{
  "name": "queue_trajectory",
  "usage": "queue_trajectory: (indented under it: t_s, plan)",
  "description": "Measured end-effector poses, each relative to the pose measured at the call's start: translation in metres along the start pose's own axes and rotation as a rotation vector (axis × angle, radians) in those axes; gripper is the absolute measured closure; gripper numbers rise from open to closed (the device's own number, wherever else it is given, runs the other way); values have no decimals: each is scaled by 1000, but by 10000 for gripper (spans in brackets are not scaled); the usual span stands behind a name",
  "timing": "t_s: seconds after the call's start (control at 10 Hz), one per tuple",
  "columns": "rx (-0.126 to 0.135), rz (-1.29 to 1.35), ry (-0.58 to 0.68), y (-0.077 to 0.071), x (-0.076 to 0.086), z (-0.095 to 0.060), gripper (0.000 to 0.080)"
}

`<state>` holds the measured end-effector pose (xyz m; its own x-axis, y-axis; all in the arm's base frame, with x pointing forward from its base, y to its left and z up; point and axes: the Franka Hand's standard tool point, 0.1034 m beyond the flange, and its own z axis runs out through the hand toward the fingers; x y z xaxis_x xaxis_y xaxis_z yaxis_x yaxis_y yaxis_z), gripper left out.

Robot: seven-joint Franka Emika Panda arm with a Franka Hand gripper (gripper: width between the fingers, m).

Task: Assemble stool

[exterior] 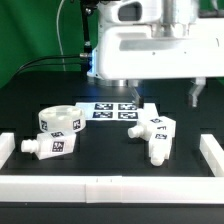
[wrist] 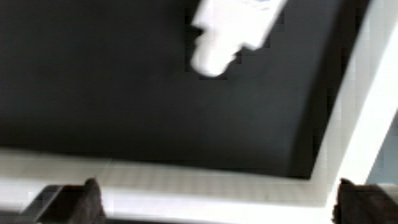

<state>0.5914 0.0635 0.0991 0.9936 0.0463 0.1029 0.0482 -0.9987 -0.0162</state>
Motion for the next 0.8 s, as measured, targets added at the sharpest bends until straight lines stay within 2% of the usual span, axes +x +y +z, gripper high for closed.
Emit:
queue_trajectory:
  t_s: [0.1, 0.4, 0.6, 0.7, 0.8]
  plan:
    - [6, 5, 18, 0, -3, 5, 150]
    - [7, 8, 17, -1, -3, 5, 150]
    - [-6, 194, -49, -6, -28, 25, 150]
    - [1, 228, -56, -5, -35, 37, 150]
    - [30, 273, -23, 1, -38, 45, 150]
